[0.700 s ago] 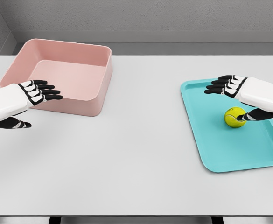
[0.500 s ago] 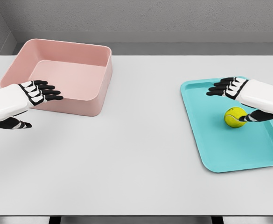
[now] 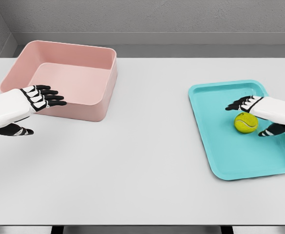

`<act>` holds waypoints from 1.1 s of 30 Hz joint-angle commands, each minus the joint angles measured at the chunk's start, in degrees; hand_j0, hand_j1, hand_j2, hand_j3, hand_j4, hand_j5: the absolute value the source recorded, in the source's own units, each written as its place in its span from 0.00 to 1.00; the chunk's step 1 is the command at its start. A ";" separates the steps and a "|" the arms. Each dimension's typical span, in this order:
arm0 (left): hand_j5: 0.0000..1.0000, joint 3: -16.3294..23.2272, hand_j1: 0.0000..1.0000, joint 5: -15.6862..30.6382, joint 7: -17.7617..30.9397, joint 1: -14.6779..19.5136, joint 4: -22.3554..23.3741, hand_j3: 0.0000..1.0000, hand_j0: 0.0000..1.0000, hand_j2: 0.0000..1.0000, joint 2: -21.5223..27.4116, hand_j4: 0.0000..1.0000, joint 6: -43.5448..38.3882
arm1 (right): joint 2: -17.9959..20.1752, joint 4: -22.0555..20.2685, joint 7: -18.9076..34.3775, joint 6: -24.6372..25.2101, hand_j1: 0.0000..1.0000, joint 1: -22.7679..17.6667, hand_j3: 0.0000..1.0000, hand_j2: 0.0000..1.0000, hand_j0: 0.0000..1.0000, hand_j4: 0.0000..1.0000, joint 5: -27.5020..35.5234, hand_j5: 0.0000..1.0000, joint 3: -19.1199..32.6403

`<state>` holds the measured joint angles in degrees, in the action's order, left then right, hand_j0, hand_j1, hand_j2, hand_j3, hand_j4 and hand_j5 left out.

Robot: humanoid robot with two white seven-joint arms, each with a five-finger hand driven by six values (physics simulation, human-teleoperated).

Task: Put the tennis from the blue tray into the pink basket with both arms

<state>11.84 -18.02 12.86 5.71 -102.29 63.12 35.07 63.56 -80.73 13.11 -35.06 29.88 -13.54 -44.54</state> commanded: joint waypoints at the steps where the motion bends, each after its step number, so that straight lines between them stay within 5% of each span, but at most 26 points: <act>1: 1.00 -0.06 1.00 0.44 -0.03 0.00 -0.01 1.00 1.00 1.00 0.08 1.00 -0.07 | -0.02 0.75 0.95 0.06 1.00 0.00 1.00 1.00 1.00 1.00 0.27 1.00 -0.11; 18: 1.00 -0.06 1.00 0.44 -0.03 0.09 -0.01 1.00 1.00 1.00 0.08 1.00 -0.07 | -8.45 10.59 3.68 0.06 1.00 2.64 1.00 1.00 1.00 1.00 -3.07 1.00 -0.11; 33: 1.00 -0.06 1.00 0.44 -0.03 0.35 -0.01 1.00 1.00 1.00 0.08 1.00 -0.07 | -8.45 10.16 5.70 0.06 0.95 2.81 0.95 0.95 0.95 0.95 -3.60 0.95 -0.02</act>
<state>11.77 -17.95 12.86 6.06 -102.30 63.12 35.06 55.15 -70.65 18.30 -34.61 32.70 -15.46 -44.15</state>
